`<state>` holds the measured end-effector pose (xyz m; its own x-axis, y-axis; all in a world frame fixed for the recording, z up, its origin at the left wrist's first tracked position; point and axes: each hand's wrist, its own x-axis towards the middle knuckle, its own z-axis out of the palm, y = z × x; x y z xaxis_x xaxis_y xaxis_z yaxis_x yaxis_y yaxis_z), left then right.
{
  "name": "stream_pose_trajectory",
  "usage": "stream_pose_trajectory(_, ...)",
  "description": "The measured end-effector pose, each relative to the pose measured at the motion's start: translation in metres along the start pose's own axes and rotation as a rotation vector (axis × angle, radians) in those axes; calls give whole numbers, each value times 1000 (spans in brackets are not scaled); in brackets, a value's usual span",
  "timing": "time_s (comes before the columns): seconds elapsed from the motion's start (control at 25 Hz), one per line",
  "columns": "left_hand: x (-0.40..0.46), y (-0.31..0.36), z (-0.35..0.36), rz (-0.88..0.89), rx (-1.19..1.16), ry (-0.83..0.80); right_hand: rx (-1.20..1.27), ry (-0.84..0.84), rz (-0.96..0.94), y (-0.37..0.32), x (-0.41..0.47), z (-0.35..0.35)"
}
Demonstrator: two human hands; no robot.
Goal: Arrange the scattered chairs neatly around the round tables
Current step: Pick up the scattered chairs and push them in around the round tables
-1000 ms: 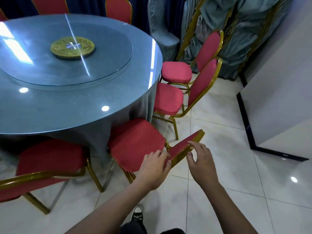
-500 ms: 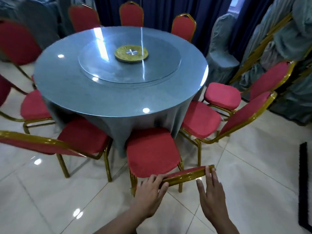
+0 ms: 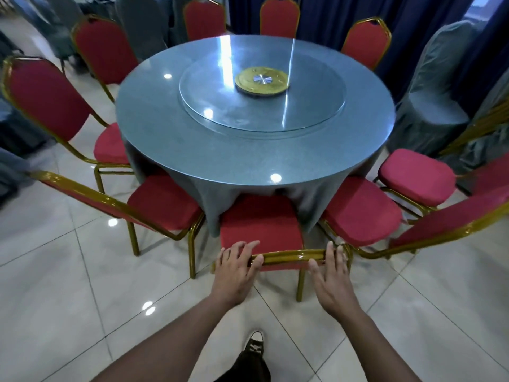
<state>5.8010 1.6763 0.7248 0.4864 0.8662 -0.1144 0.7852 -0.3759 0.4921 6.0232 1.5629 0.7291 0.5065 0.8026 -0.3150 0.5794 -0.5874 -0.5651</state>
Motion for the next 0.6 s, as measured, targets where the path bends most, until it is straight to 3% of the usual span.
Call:
stream_pose_trajectory(0.4, 117, -22, -17, -66, -27, 36, -123, -92, -48, -39, 111, -25)
stream_pose_trajectory(0.6, 116, -6, -21, -126, 31, 60, -131, -78, -85, -36, 113, -32)
